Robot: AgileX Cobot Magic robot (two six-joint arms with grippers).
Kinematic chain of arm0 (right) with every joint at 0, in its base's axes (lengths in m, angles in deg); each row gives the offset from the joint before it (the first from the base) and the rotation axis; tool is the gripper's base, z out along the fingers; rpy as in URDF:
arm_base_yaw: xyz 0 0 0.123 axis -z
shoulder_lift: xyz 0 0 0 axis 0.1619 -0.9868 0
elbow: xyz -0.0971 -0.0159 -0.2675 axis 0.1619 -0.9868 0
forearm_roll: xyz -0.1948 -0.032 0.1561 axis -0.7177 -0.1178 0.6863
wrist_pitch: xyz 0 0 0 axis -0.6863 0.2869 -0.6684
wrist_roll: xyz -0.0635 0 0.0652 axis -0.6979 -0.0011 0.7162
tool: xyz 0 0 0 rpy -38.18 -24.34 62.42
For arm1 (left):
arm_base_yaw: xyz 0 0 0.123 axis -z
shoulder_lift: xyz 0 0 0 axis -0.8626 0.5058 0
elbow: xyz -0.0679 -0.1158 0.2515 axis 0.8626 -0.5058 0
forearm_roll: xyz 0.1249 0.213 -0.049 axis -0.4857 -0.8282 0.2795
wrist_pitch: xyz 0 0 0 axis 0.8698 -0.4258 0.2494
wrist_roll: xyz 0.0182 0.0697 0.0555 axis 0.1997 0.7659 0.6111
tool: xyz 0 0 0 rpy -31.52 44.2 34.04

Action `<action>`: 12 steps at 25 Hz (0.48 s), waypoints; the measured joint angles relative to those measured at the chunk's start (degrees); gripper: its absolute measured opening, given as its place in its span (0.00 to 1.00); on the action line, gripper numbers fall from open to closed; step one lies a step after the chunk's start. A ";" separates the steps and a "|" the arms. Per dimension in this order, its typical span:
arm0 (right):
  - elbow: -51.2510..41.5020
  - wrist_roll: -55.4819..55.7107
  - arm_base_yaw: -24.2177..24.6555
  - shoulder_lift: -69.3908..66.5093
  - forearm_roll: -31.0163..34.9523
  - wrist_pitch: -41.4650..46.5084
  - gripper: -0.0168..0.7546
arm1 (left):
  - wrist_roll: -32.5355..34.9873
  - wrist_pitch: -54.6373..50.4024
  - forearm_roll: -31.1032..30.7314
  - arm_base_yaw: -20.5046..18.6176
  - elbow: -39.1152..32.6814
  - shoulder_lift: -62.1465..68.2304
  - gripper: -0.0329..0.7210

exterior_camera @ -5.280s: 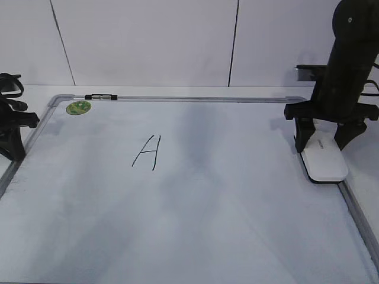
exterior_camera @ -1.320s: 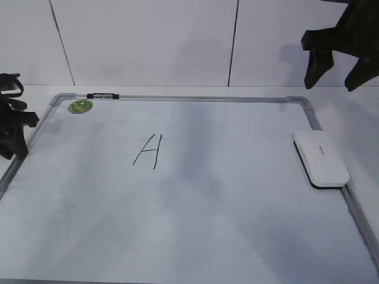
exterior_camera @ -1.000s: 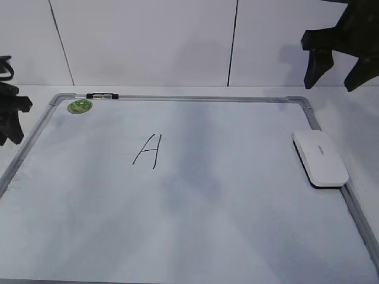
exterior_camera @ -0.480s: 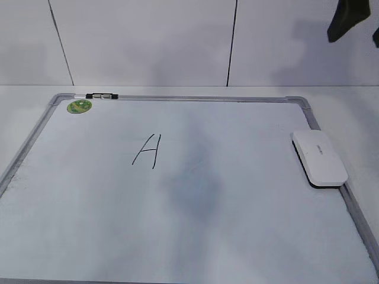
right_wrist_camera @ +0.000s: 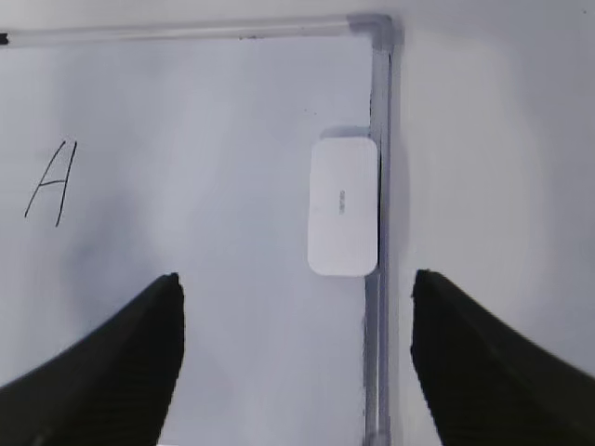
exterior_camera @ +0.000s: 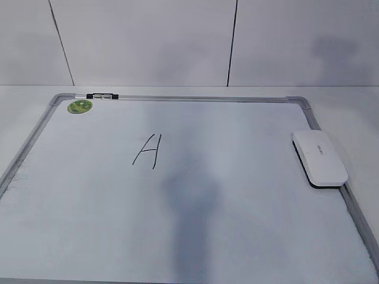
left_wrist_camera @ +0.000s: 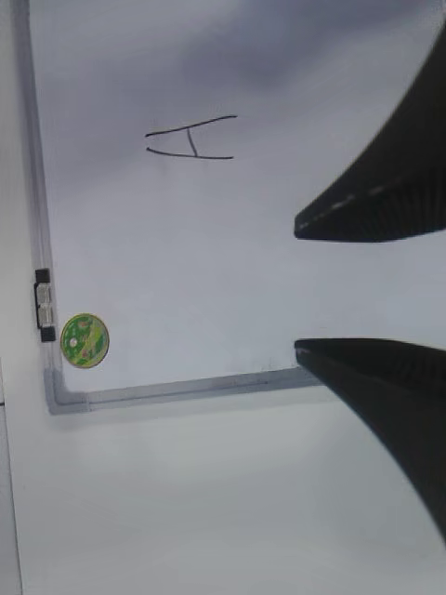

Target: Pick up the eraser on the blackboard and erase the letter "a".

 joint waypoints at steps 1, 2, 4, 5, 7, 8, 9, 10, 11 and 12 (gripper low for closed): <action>-2.33 0.45 0.00 2.01 0.00 0.00 0.78 | 0.00 -1.14 -0.12 0.59 0.00 -0.73 0.40; -4.51 0.71 0.00 4.39 0.00 0.00 0.78 | 0.00 -2.20 -0.23 0.85 0.00 -1.62 0.40; -7.96 1.70 0.00 8.61 -0.10 0.21 0.78 | -0.40 -3.00 -0.48 0.85 -0.06 -3.47 0.40; -9.50 2.08 0.00 10.79 -0.10 0.21 0.78 | -0.82 -3.24 -0.61 0.85 -0.06 -4.29 0.40; -11.87 3.04 -0.32 14.80 -0.10 0.35 0.78 | -1.60 -3.45 -0.75 0.85 -0.06 -6.46 0.40; -12.92 3.27 -0.79 16.40 -0.22 0.35 0.78 | -1.78 -3.48 -0.79 0.85 -0.34 -7.80 0.40; -13.88 3.39 -1.20 18.34 -0.31 0.37 0.78 | -2.14 -3.58 -0.79 0.95 -0.68 -9.06 0.40; -14.61 3.39 -1.72 20.30 -0.31 0.47 0.77 | -2.45 -3.61 -0.79 0.95 -1.00 -10.72 0.40; -15.40 3.50 -1.98 21.96 -0.31 0.47 0.78 | -2.92 -3.73 -0.79 1.04 -1.66 -12.49 0.40; -16.10 3.48 -2.12 23.91 -0.31 0.47 0.78 | -3.39 -3.95 -0.79 1.04 -2.37 -14.00 0.40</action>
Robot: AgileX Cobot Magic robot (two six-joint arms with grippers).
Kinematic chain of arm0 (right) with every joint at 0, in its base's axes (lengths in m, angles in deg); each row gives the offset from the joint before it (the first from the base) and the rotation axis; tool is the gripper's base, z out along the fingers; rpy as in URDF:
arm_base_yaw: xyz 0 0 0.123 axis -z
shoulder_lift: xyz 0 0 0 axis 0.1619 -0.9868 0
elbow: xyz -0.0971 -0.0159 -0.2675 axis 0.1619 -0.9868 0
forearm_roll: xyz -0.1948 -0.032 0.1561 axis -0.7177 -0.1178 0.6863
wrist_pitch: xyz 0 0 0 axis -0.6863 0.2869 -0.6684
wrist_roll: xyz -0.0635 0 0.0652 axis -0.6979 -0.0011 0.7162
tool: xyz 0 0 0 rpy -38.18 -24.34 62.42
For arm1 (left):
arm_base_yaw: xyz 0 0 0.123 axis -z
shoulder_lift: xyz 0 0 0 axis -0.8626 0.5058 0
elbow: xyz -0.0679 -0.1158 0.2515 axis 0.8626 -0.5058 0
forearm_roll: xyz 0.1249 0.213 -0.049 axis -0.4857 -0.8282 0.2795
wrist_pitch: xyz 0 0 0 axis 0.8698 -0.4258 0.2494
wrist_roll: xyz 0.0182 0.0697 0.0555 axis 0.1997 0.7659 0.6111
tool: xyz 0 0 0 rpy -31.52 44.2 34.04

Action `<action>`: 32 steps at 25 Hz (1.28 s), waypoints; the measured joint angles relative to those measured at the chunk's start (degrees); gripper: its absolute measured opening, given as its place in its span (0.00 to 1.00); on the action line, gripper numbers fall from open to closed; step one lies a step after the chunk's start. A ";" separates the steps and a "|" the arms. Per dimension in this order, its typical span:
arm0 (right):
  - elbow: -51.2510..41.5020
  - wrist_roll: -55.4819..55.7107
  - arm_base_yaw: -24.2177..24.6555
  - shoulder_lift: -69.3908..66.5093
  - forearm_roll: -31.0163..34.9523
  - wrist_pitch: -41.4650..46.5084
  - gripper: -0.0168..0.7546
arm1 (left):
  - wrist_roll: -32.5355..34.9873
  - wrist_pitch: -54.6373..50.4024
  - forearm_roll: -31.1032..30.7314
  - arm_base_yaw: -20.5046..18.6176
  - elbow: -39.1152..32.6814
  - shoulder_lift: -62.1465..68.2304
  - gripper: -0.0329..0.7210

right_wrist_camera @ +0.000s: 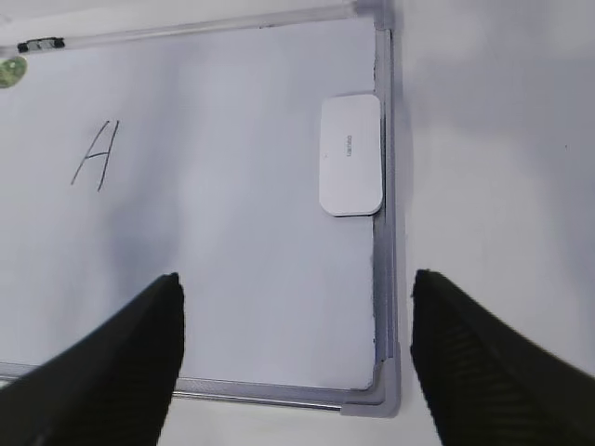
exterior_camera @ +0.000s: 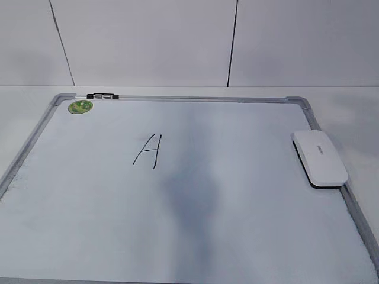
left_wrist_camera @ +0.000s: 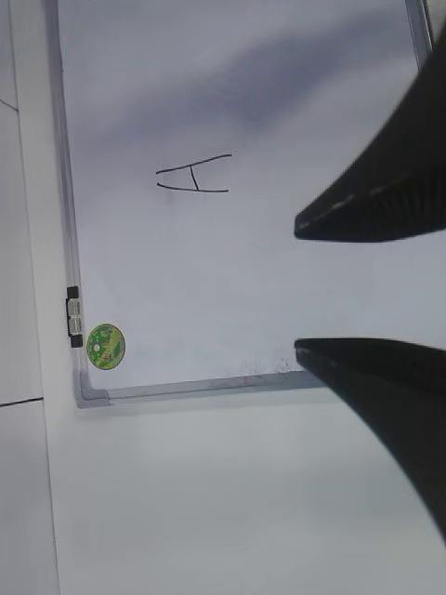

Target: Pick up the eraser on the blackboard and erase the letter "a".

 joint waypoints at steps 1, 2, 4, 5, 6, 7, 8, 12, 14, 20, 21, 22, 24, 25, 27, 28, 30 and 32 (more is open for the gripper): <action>-0.45 0.12 -0.05 2.04 0.00 0.13 0.78 | -0.40 -0.11 0.00 0.00 -0.68 -1.88 0.40; -0.92 0.12 -0.14 3.74 0.00 0.25 0.78 | -0.63 -0.10 0.00 0.00 -1.64 -3.79 0.40; -1.94 0.12 -0.14 7.42 0.00 0.25 0.78 | -0.89 -0.10 0.60 0.00 -4.21 -7.49 0.40; -2.42 0.12 -0.14 8.97 0.00 0.36 0.78 | -1.34 -0.22 0.90 0.00 -5.46 -9.58 0.40; -3.14 0.23 -0.14 10.16 0.11 0.36 0.78 | -1.34 -0.22 1.52 0.00 -7.03 -11.67 0.40; -4.00 0.23 -0.14 11.47 0.34 0.36 0.78 | -1.34 -0.34 1.91 0.00 -8.66 -13.81 0.40; -4.78 0.33 -0.14 12.64 0.80 0.45 0.78 | -1.34 -0.41 2.35 0.00 -9.95 -15.68 0.40; -8.66 0.33 -0.14 16.66 1.93 0.57 0.78 | -1.34 -0.74 2.95 0.13 -15.25 -22.81 0.40; -10.68 0.33 -0.14 18.58 1.93 0.57 0.78 | -1.34 -0.83 2.93 0.52 -17.26 -25.83 0.40; -15.71 0.33 -0.14 24.25 2.16 0.69 0.78 | -1.34 -0.99 2.83 1.46 -22.11 -32.67 0.40; -16.53 0.33 -0.14 25.21 2.16 0.69 0.78 | -1.34 -1.09 2.83 1.55 -23.07 -33.74 0.40; -17.22 -0.07 -0.14 26.21 2.16 0.69 0.78 | -1.34 -1.03 2.83 1.55 -23.97 -34.62 0.40; -19.06 -1.21 -0.14 28.11 2.16 0.79 0.78 | -1.34 -1.03 2.83 1.55 -26.33 -36.78 0.40; -20.04 -1.53 -0.14 29.17 2.16 0.79 0.78 | -1.34 -1.03 2.83 1.55 -27.63 -37.98 0.40; -21.75 -2.63 -0.14 31.07 2.16 0.79 0.77 | -1.34 -1.03 2.83 1.72 -30.19 -40.22 0.40; -22.67 -3.18 -0.14 32.03 2.16 0.79 0.78 | -1.34 -1.12 2.83 1.72 -31.59 -41.33 0.40; -24.40 -4.14 -0.14 33.56 2.16 0.79 0.78 | -1.34 -1.12 2.59 1.81 -34.16 -43.15 0.40; -26.15 -4.72 -0.14 34.98 1.92 0.79 0.78 | -1.34 -1.12 1.66 1.81 -36.66 -44.88 0.40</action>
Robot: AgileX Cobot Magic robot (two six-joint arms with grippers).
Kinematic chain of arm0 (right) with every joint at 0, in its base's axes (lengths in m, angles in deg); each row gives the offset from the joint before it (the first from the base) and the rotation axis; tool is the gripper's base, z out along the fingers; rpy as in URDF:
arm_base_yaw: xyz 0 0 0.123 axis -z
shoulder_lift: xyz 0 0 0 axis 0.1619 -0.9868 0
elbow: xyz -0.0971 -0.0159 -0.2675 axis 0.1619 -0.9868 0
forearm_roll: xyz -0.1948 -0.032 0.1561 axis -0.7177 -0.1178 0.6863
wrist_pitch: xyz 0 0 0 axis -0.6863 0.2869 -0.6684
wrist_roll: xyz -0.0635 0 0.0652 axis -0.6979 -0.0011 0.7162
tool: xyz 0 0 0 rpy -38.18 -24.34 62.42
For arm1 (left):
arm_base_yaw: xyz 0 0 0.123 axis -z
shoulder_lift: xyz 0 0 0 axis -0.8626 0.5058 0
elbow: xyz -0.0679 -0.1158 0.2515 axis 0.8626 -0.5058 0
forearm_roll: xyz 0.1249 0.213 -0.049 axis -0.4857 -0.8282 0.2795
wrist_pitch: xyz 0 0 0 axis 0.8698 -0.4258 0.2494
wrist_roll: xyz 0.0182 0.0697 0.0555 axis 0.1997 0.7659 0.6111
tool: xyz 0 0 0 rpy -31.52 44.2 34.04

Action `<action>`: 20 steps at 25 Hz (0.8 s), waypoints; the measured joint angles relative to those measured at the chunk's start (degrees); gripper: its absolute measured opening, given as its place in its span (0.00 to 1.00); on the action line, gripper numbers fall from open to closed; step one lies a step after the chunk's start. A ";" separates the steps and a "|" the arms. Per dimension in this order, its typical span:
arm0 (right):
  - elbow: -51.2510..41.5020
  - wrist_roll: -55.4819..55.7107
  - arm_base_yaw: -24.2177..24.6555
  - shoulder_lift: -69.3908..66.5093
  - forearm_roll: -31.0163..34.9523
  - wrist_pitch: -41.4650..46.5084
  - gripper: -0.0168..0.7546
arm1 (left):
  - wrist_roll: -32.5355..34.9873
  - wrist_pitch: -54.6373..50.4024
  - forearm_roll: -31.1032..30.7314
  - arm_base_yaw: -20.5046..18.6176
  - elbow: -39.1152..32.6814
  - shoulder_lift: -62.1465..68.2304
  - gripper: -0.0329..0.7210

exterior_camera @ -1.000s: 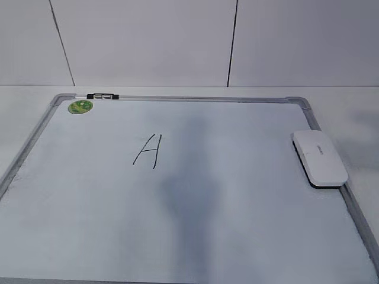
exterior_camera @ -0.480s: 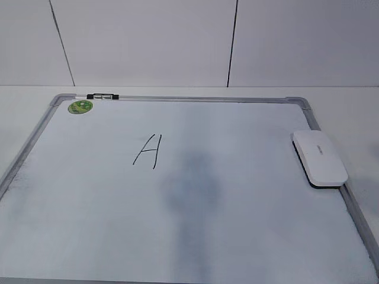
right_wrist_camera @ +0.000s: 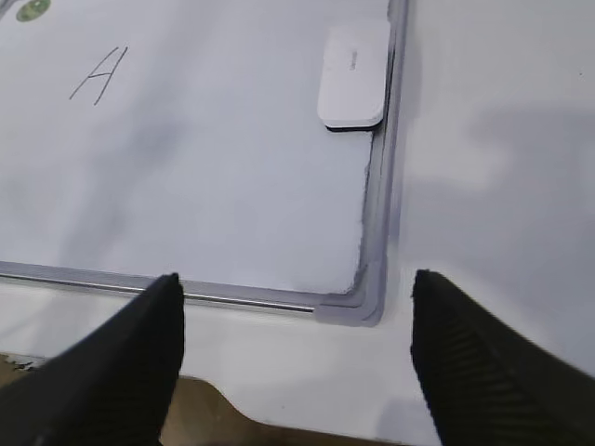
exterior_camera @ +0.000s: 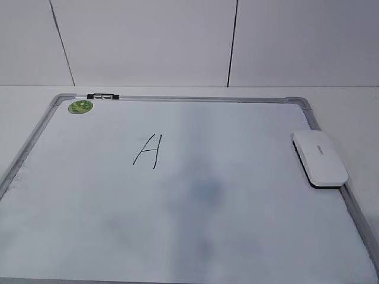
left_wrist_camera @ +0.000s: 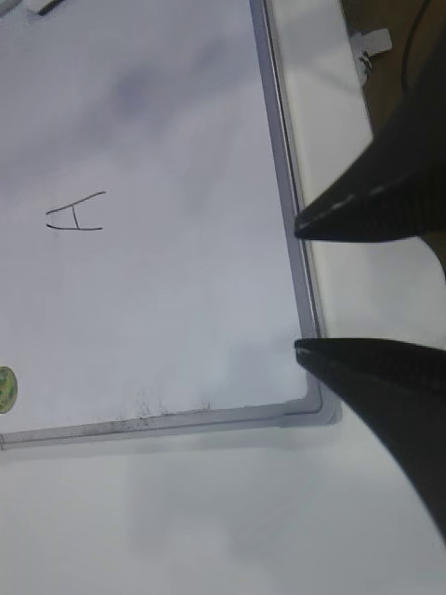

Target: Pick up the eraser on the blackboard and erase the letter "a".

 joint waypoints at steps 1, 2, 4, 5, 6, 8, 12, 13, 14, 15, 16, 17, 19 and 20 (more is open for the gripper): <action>-0.65 -0.08 0.00 0.54 -0.44 0.00 0.78 | 0.00 0.00 -0.52 0.00 -0.90 -0.64 0.40; -1.42 -0.23 0.00 1.08 -1.23 0.00 0.77 | 0.00 0.00 -1.17 0.00 -1.92 -1.37 0.40; -2.88 -0.36 0.00 2.23 -2.84 0.00 0.77 | 0.00 0.00 -1.90 0.00 -3.68 -2.83 0.40; -3.40 -0.36 0.00 2.56 -3.40 0.00 0.77 | 0.00 0.00 -2.18 0.00 -4.53 -3.42 0.40; -3.94 -0.41 0.00 3.00 -4.22 0.00 0.78 | 0.00 0.00 -2.61 0.00 -5.35 -4.16 0.40; -4.68 -0.50 0.00 3.63 -5.20 0.00 0.78 | 0.00 0.00 -3.13 0.00 -6.95 -5.54 0.40; -6.81 -0.54 0.00 4.41 -6.64 0.00 0.77 | 0.00 0.00 -3.31 0.00 -9.76 -8.36 0.40; -7.61 -0.54 0.00 4.41 -6.64 0.00 0.77 | 0.00 0.14 -3.31 0.00 -10.36 -9.17 0.40; -8.46 -0.54 0.00 4.41 -6.64 0.00 0.77 | 0.00 0.43 -3.49 0.00 -10.72 -9.90 0.40; -9.22 -0.54 0.00 4.49 -6.64 0.00 0.77 | 0.00 0.76 -3.53 0.00 -11.21 -10.57 0.40; -9.82 -0.54 0.00 4.70 -6.64 0.00 0.77 | 0.00 1.24 -3.79 0.00 -11.74 -11.04 0.40; -9.94 -0.54 0.00 5.09 -6.64 0.00 0.77 | 0.00 1.53 -4.02 0.00 -12.09 -11.50 0.40; -10.07 -0.63 0.00 5.72 -6.93 0.00 0.78 | 0.00 2.60 -4.38 0.00 -12.36 -12.38 0.40; -10.18 -0.63 0.00 5.85 -7.23 0.00 0.77 | 0.00 2.96 -4.51 0.00 -12.36 -12.64 0.40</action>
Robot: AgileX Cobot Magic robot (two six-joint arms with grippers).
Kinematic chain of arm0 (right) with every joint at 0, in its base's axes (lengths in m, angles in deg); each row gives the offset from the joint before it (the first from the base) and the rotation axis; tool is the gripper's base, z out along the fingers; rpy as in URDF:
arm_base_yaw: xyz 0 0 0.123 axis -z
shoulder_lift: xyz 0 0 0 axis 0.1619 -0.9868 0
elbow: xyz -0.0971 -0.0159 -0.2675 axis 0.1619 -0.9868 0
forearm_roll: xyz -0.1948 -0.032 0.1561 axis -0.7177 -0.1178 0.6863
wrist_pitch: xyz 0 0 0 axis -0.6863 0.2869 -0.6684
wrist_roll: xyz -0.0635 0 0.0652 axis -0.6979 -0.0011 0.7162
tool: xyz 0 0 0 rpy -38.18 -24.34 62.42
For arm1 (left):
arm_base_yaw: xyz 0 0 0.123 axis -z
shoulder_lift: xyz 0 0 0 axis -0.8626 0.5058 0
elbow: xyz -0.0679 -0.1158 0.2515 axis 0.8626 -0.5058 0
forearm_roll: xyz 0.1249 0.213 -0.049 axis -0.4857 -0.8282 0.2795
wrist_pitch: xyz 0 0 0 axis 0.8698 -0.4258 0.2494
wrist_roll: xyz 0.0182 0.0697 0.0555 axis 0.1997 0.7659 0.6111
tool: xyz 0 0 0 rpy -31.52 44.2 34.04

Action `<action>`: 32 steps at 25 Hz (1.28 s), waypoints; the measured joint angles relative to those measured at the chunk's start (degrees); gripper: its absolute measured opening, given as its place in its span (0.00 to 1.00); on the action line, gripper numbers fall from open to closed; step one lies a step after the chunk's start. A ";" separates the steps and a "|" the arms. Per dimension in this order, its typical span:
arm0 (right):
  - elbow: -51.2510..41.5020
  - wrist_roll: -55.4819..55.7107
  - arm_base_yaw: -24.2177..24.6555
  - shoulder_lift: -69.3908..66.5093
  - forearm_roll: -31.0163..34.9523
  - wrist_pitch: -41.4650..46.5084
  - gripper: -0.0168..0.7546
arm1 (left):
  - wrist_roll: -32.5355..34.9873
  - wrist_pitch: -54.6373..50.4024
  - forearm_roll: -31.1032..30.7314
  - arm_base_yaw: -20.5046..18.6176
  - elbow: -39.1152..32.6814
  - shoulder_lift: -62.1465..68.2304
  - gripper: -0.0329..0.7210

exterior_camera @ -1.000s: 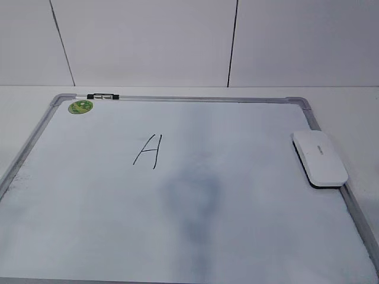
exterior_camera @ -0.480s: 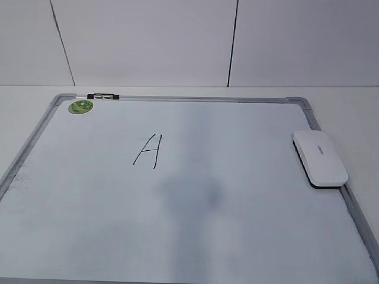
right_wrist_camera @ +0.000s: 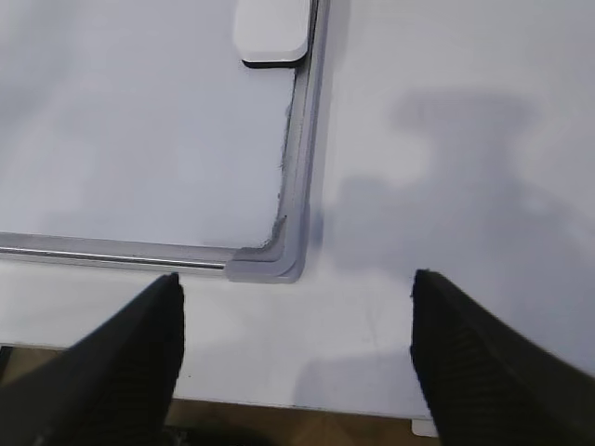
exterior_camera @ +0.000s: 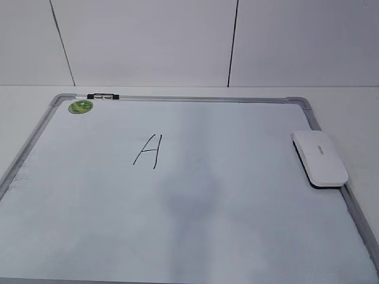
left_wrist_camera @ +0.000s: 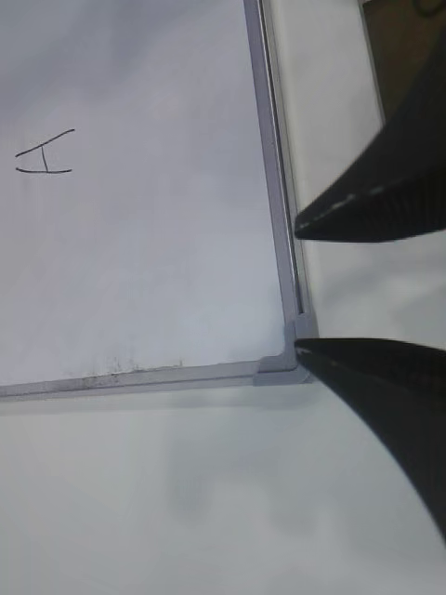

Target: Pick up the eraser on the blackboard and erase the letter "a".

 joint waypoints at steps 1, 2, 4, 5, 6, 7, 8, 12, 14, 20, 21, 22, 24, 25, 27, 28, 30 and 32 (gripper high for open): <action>-0.09 0.00 0.00 0.12 -0.06 -0.11 0.77 | 0.00 0.22 -0.44 0.00 0.00 -0.17 0.40; -0.09 0.00 0.00 0.35 -0.30 -0.41 0.77 | 0.00 0.72 -0.69 0.00 -0.14 -0.17 0.40; -0.35 0.00 0.00 0.48 -0.64 -1.46 0.78 | 0.00 1.78 -1.46 0.00 -0.39 -0.17 0.40; -0.50 0.00 0.00 0.48 -0.90 -2.26 0.78 | 0.00 2.54 -1.59 0.00 -0.45 -0.17 0.40; -0.72 0.00 0.00 0.48 -1.14 -2.94 0.77 | 0.00 2.91 -1.59 0.00 -0.60 -0.17 0.40; -0.99 0.00 0.00 0.48 -1.27 -3.77 0.77 | 0.00 3.67 -1.72 0.00 -1.04 -0.17 0.40; -1.46 0.00 0.00 0.48 -1.51 -4.75 0.77 | 0.00 4.62 -1.72 0.00 -1.31 -0.17 0.40; -2.59 -0.04 0.00 0.48 -1.53 -6.75 0.77 | 0.00 6.01 -1.72 0.00 -2.44 -0.17 0.40; -2.59 -0.04 0.00 0.48 -1.62 -6.92 0.77 | 0.00 6.42 -1.72 0.00 -2.44 -0.17 0.40; -2.59 -0.04 0.00 0.48 -1.62 -7.26 0.77 | 0.00 6.82 -1.72 0.00 -2.44 -0.17 0.40; -2.59 -0.04 0.00 0.48 -1.62 -7.26 0.77 | 0.00 6.82 -1.72 0.00 -2.44 -0.17 0.40; -2.59 -0.04 0.00 0.48 -1.62 -7.26 0.78 | 0.00 6.82 -1.72 0.00 -2.44 -0.17 0.40; -2.59 -0.04 0.00 0.48 -1.62 -7.26 0.77 | 0.00 6.82 -1.72 0.00 -2.44 -0.17 0.40; -2.59 -0.04 0.00 0.48 -1.62 -7.26 0.77 | 0.00 6.82 -1.72 0.00 -2.44 -0.17 0.39; -2.59 -0.04 0.00 0.48 -1.62 -7.26 0.77 | 0.00 6.82 -1.72 0.00 -2.44 -0.17 0.38; -2.59 -0.04 0.00 0.48 -1.62 -7.26 0.77 | 0.00 6.82 -1.72 0.00 -2.44 -0.17 0.37; -2.59 -0.04 0.00 0.62 -1.62 -7.36 0.77 | 0.00 6.82 -1.72 0.00 -2.52 -0.17 0.36; -2.59 -0.04 0.00 1.49 -1.62 -7.28 0.77 | 0.00 6.82 -1.72 0.00 -2.52 -0.17 0.36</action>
